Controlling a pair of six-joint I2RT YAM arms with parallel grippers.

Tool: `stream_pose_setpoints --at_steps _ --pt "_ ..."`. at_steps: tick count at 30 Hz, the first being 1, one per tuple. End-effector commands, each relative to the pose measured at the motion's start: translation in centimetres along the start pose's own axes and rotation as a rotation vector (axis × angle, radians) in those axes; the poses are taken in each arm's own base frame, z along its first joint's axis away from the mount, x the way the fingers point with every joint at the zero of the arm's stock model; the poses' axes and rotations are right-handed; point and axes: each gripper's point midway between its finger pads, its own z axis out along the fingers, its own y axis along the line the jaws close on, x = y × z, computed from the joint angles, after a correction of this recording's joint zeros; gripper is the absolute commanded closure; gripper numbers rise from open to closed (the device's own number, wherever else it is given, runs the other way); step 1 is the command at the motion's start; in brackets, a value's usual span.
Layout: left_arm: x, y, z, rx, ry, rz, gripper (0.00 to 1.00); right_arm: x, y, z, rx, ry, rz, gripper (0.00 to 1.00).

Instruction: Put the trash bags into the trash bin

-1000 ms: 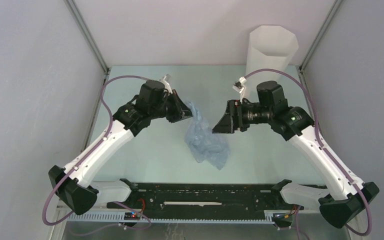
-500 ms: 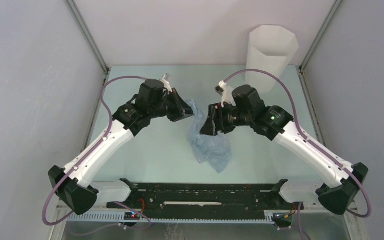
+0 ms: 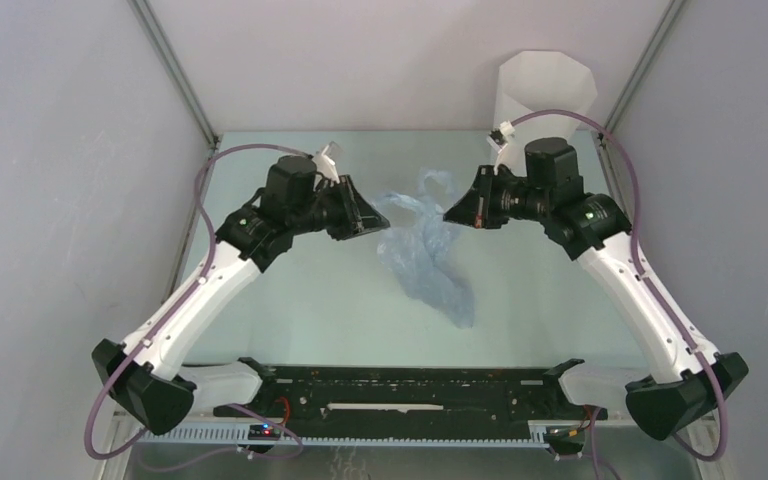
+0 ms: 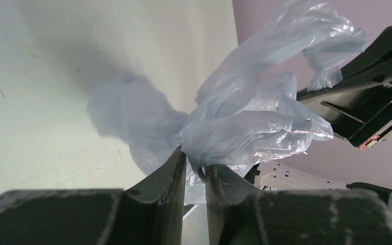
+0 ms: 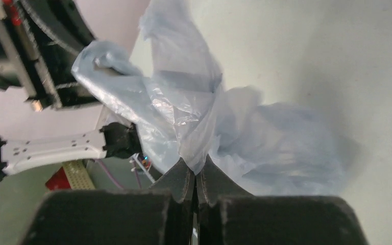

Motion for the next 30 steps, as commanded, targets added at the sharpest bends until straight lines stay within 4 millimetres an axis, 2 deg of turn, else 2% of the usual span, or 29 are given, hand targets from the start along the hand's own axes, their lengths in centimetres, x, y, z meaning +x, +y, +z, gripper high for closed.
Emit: stream_pose_setpoints --at_steps 1,3,5,6,9,11,14,18,22,25,30 --pt "-1.8 -3.2 -3.3 0.108 -0.086 0.175 0.73 0.2 4.0 -1.9 -0.165 0.005 -0.031 1.00" --pt "-2.0 -3.5 -3.9 0.114 -0.098 0.210 0.70 0.2 3.7 -1.9 -0.147 -0.009 -0.022 0.99" --pt "-2.0 -4.3 -4.4 0.146 -0.101 0.252 0.72 0.0 3.3 -2.0 -0.129 -0.022 -0.012 0.95" --pt "-2.1 -4.8 -4.8 0.162 -0.114 0.282 0.74 0.1 3.3 -1.9 -0.136 -0.020 -0.007 0.90" --pt "-2.1 -6.5 -6.4 0.224 -0.134 0.414 0.82 0.2 3.3 -1.8 -0.151 -0.007 -0.002 0.64" --pt "-1.3 -7.9 -7.3 0.300 -0.098 0.484 0.87 0.1 3.2 -1.5 -0.151 -0.004 -0.004 0.46" --pt "-0.6 -8.8 -7.6 0.355 -0.055 0.533 0.99 0.3 3.2 -0.6 -0.167 0.015 -0.012 0.34" --pt "-0.2 -8.9 -7.8 0.367 -0.041 0.583 1.00 0.9 2.4 0.4 -0.132 0.054 -0.014 0.31" --pt "-0.2 -9.0 -8.1 0.370 -0.031 0.644 1.00 0.5 0.8 0.2 -0.051 0.053 -0.007 0.26" --pt "-0.2 -8.8 -8.0 0.363 -0.011 0.673 1.00 0.3 0.6 -0.2 -0.048 0.057 0.010 0.24" --pt "0.1 -8.6 -7.7 0.366 0.014 0.680 1.00 1.1 0.8 0.8 -0.065 0.103 0.022 0.24"
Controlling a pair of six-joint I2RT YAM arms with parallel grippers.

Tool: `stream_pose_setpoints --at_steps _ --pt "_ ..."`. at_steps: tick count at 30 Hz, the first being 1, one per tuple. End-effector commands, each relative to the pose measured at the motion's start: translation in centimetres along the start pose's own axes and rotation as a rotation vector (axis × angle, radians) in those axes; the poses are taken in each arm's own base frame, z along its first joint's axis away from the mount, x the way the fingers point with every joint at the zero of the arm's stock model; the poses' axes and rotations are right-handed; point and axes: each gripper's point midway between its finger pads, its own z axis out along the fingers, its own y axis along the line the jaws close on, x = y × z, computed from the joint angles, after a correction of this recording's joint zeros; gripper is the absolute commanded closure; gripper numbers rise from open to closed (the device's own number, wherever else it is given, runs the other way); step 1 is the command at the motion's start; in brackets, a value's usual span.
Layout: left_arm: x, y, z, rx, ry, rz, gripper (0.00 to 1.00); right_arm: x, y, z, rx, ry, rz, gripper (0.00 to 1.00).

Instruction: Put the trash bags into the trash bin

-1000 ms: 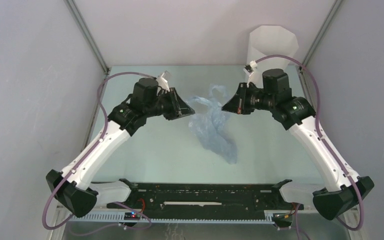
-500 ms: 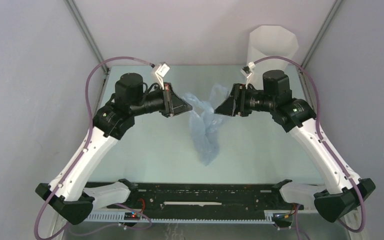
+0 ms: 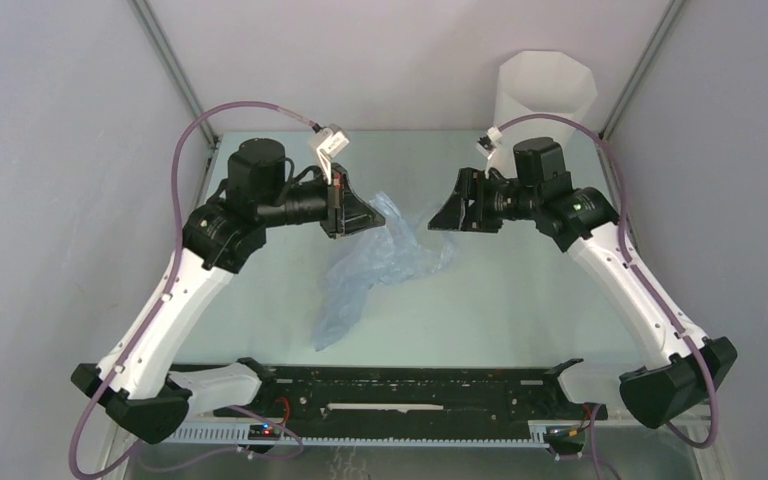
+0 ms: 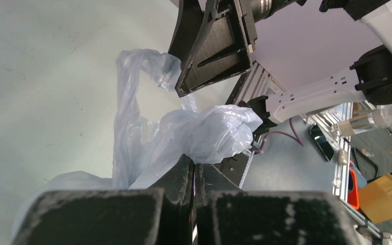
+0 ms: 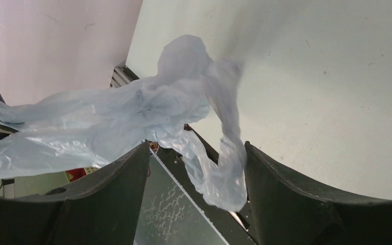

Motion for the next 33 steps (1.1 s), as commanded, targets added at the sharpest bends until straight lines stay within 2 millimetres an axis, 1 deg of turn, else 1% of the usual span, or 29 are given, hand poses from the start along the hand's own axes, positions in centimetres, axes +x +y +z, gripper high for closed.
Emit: stream_pose_setpoints --at_steps 1,4,8,10,11,12,13,15,16,17,18,19,20,21,22,23,25,27,29,30,31,33 --pt "-0.5 -1.2 -0.4 0.050 0.006 0.072 1.00 -0.4 1.1 0.3 -0.028 0.010 -0.035 0.24" --pt "-0.4 -1.2 -0.5 0.049 0.005 0.074 1.00 0.2 0.8 1.2 -0.017 0.027 -0.032 0.25" --pt "-0.5 -0.9 -0.5 0.028 -0.002 0.072 1.00 2.0 0.0 1.9 -0.007 0.074 0.033 0.24" --pt "-0.5 -0.8 -0.5 0.027 -0.003 0.073 1.00 2.8 -0.1 2.1 -0.021 0.073 0.066 0.24" --pt "-0.5 -0.9 -0.5 0.029 -0.005 0.074 1.00 3.2 -0.1 2.1 -0.035 0.068 0.083 0.25" --pt "-0.5 -0.8 -0.4 0.029 -0.005 0.072 1.00 3.0 0.2 2.1 -0.046 0.051 0.091 0.30" --pt "-0.5 -0.7 -0.3 0.027 -0.004 0.071 1.00 2.6 0.4 2.1 -0.053 0.026 0.090 0.40" --pt "-0.6 -0.3 -0.2 0.007 -0.008 0.063 1.00 0.9 0.9 1.5 -0.059 -0.045 0.082 0.77" --pt "-0.8 0.2 -0.3 -0.028 -0.018 0.053 1.00 -0.1 1.3 0.9 -0.051 -0.091 0.071 0.93" --pt "-1.0 1.0 -0.4 -0.081 -0.032 0.037 0.95 -1.3 1.3 0.0 -0.015 -0.157 0.045 1.00" --pt "-1.1 1.8 -0.5 -0.134 -0.045 0.012 0.81 -2.4 1.6 -0.8 0.003 -0.211 0.014 1.00" --pt "-1.2 2.3 -0.7 -0.163 -0.056 -0.010 0.69 -3.2 1.8 -1.7 0.019 -0.260 -0.017 1.00" --pt "-1.3 2.2 -0.8 -0.170 -0.066 -0.033 0.54 -4.1 1.8 -2.5 0.044 -0.303 -0.040 1.00" --pt "-1.6 2.0 -0.9 -0.162 -0.079 -0.060 0.42 -4.7 1.7 -3.3 0.069 -0.334 -0.060 1.00" --pt "-1.7 1.7 -1.1 -0.156 -0.090 -0.088 0.33 -5.3 1.5 -3.9 0.095 -0.362 -0.085 1.00" --pt "-1.9 1.4 -1.2 -0.149 -0.099 -0.146 0.27 -5.9 1.4 -4.5 0.120 -0.383 -0.108 1.00" --pt "-2.0 0.8 -1.5 -0.125 -0.112 -0.251 0.22 -6.8 0.8 -5.1 0.178 -0.411 -0.150 1.00" --pt "-2.2 0.3 -2.2 -0.118 -0.139 -0.361 0.21 -7.7 0.5 -5.6 0.232 -0.427 -0.193 1.00" --pt "-2.3 0.7 -2.7 -0.157 -0.184 -0.523 0.21 -8.4 0.1 -5.9 0.300 -0.448 -0.234 1.00" --pt "-2.1 1.0 -2.8 -0.171 -0.202 -0.616 0.21 -8.7 -0.1 -6.0 0.336 -0.462 -0.250 1.00" --pt "-1.9 1.0 -2.7 -0.163 -0.217 -0.707 0.21 -9.0 -0.2 -6.1 0.367 -0.480 -0.266 1.00" --pt "-1.2 1.0 -2.1 -0.131 -0.226 -0.859 0.18 -9.1 0.0 -5.6 0.393 -0.496 -0.294 1.00"
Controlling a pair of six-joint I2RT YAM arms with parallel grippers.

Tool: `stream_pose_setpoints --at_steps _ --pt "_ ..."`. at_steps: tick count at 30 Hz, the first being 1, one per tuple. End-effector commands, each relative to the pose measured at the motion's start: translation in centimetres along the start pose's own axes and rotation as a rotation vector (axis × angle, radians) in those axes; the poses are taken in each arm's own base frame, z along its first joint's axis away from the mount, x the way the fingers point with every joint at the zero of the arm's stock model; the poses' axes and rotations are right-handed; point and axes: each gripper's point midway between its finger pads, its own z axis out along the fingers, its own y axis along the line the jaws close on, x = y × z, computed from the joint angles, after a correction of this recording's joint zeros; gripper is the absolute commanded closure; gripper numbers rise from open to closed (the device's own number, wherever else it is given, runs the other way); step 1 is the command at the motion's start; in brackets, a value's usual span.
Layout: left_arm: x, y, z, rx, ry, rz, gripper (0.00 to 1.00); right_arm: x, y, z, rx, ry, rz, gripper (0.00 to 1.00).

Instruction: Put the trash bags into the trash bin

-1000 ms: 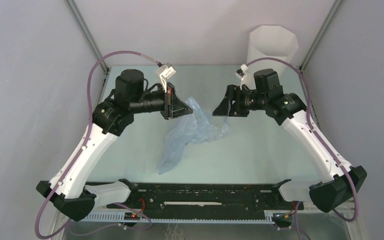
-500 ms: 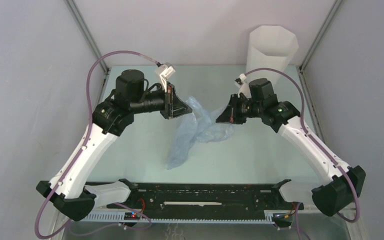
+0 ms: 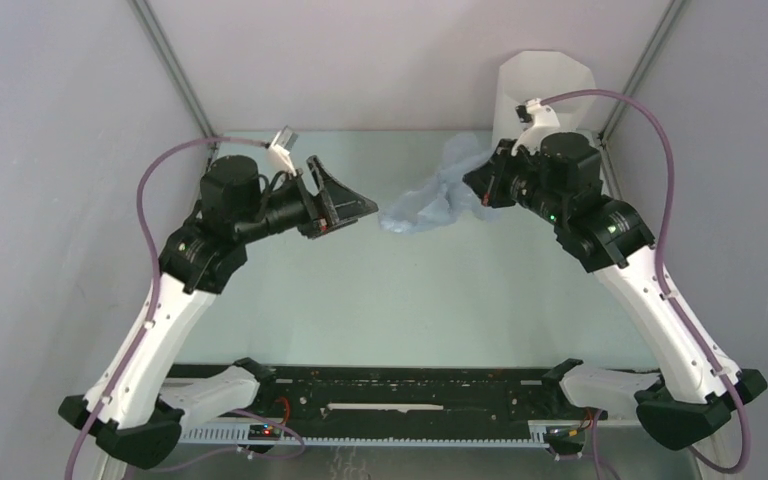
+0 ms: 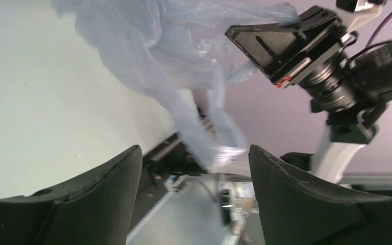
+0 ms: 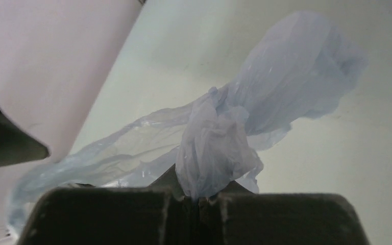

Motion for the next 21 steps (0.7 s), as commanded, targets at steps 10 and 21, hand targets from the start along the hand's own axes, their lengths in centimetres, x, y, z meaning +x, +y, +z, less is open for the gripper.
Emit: stream_pose_setpoints --at_steps 10,21 --pt "5.9 5.9 3.7 -0.091 -0.046 -0.855 0.14 6.7 -2.4 4.6 0.152 0.044 -0.085 1.00" --pt "11.6 15.6 0.0 -0.448 -0.183 -1.034 0.13 8.1 -3.2 4.0 0.157 0.082 -0.070 1.00"
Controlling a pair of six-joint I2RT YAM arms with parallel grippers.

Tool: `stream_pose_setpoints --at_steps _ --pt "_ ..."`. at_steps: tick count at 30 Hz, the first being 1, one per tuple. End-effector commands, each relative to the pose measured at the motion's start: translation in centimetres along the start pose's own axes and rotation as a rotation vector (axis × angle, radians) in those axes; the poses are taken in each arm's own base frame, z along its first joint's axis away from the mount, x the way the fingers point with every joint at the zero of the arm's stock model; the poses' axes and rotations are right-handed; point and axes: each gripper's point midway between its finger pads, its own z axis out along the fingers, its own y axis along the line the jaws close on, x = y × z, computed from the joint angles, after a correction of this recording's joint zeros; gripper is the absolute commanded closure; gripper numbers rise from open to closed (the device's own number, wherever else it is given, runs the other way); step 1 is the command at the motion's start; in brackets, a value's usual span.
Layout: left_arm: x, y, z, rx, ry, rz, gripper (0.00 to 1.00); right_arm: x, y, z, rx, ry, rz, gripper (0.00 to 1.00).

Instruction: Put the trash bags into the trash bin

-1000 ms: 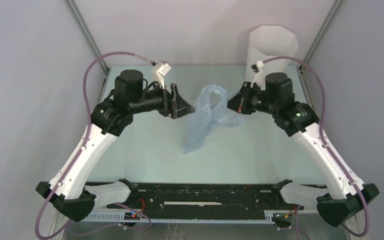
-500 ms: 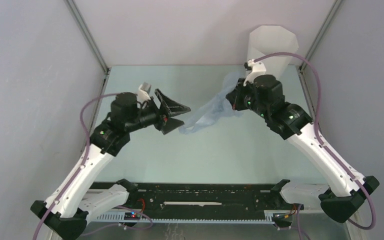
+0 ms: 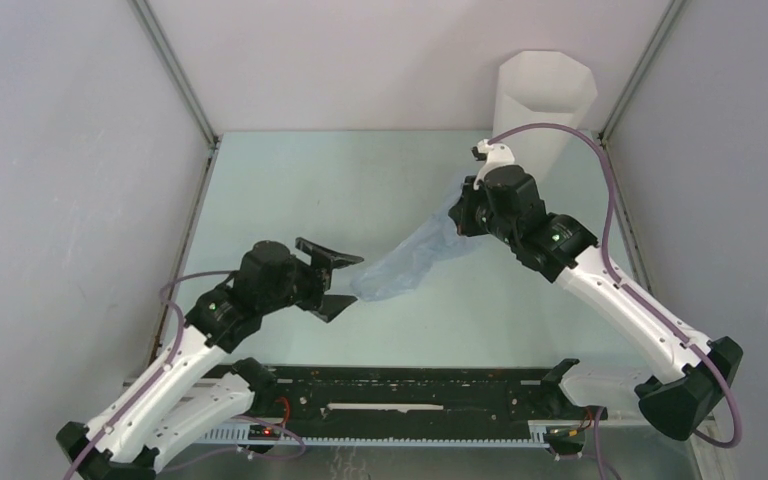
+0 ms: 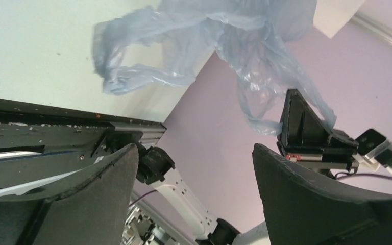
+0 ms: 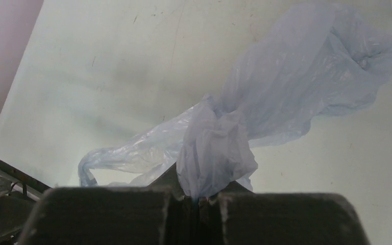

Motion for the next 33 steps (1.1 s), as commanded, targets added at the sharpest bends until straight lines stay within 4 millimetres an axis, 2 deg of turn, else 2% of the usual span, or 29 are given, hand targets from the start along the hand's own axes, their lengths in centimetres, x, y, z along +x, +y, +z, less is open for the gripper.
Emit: stream_pose_setpoints --at_steps 1,3,6,7,10,14,18,20,22,23,27,33 --pt "-2.5 2.8 0.5 -0.062 -0.124 -0.053 0.13 -1.2 0.2 -1.1 -0.019 -0.056 0.038 1.00" --pt "-2.4 3.2 2.0 -0.038 -0.094 0.020 0.12 -1.3 0.3 -1.3 -0.033 -0.056 0.050 1.00" --pt "-0.9 1.4 4.1 0.118 0.029 0.172 0.12 -1.3 0.4 -1.5 -0.053 -0.050 0.067 1.00" --pt "-0.7 1.4 4.6 0.129 0.040 0.225 0.14 -1.3 0.3 -1.6 -0.058 -0.047 0.073 1.00" --pt "-1.9 3.3 5.1 0.027 -0.011 0.334 0.13 -1.4 0.4 -1.8 -0.078 -0.042 0.080 1.00" --pt "-2.6 3.5 5.3 0.048 -0.038 0.376 0.11 -1.4 0.3 -2.1 -0.084 -0.037 0.088 1.00" --pt "-2.2 3.5 6.9 0.128 0.032 0.389 0.11 -1.1 0.2 -2.5 -0.093 -0.021 0.102 1.00" --pt "-2.3 3.4 7.5 0.135 0.040 0.479 0.12 -1.0 0.3 -2.7 -0.106 -0.013 0.105 1.00" --pt "-2.9 3.3 7.6 0.092 0.020 0.666 0.12 -0.7 0.5 -2.8 -0.133 0.001 0.106 1.00" --pt "-3.0 2.4 7.3 0.083 0.006 0.744 0.13 -0.6 0.5 -2.9 -0.139 0.007 0.106 1.00" --pt "-3.2 1.5 6.9 0.075 0.013 0.993 0.13 -0.2 0.1 -3.0 -0.154 0.036 0.117 1.00" --pt "-1.3 0.7 6.2 0.158 0.117 1.251 0.14 -0.2 -0.1 -3.1 -0.176 0.047 0.127 1.00"
